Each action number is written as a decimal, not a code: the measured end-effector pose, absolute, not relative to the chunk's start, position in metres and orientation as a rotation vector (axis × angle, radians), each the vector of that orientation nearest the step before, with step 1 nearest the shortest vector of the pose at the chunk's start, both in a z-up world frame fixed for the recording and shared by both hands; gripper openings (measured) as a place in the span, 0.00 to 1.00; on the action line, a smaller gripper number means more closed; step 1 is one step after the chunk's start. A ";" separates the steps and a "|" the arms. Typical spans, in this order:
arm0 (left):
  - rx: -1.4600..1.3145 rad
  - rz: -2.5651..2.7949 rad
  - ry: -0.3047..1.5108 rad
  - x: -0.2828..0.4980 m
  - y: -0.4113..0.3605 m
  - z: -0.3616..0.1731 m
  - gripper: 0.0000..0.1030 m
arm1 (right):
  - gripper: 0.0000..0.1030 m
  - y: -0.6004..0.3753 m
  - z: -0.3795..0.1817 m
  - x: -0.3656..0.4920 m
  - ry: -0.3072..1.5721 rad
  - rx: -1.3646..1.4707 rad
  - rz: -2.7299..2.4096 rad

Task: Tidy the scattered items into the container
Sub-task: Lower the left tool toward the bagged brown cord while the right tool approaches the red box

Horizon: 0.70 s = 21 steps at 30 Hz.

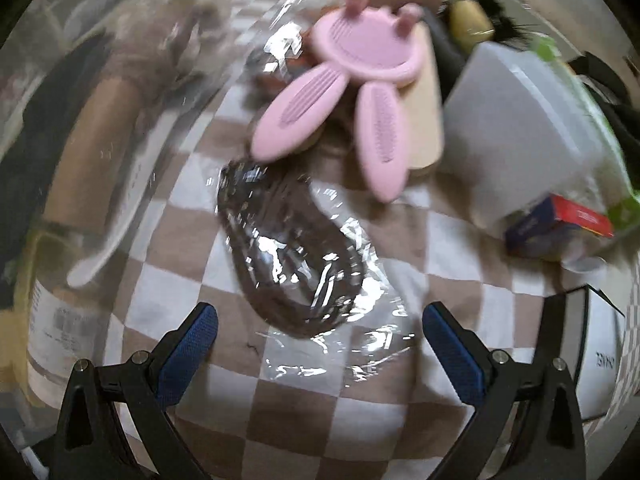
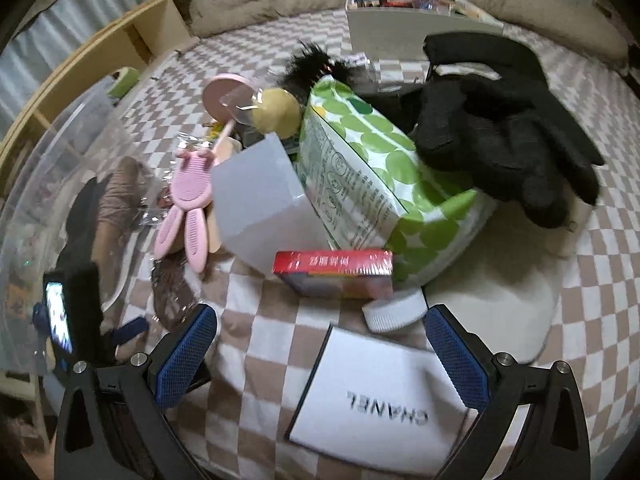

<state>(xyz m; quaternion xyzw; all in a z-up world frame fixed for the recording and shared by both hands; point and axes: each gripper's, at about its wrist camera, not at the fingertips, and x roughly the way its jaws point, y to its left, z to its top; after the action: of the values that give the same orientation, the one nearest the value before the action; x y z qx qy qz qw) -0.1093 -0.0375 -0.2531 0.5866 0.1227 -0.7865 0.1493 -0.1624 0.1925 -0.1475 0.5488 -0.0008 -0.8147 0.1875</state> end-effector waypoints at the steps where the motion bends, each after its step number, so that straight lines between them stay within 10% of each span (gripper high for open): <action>1: 1.683 -2.258 0.354 -0.110 -0.038 -0.254 1.00 | 1.00 0.190 -0.151 -0.168 0.001 1.551 -2.297; 21: 1.618 -2.185 0.271 -0.125 -0.043 -0.271 1.00 | 1.00 0.171 -0.197 -0.197 0.098 1.674 -2.315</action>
<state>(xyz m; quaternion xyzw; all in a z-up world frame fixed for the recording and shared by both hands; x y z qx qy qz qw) -0.1249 -0.0430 -0.2708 0.5797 0.0969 -0.7831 0.2032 -0.1972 0.1713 -0.1967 0.5796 0.0339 -0.8019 0.1410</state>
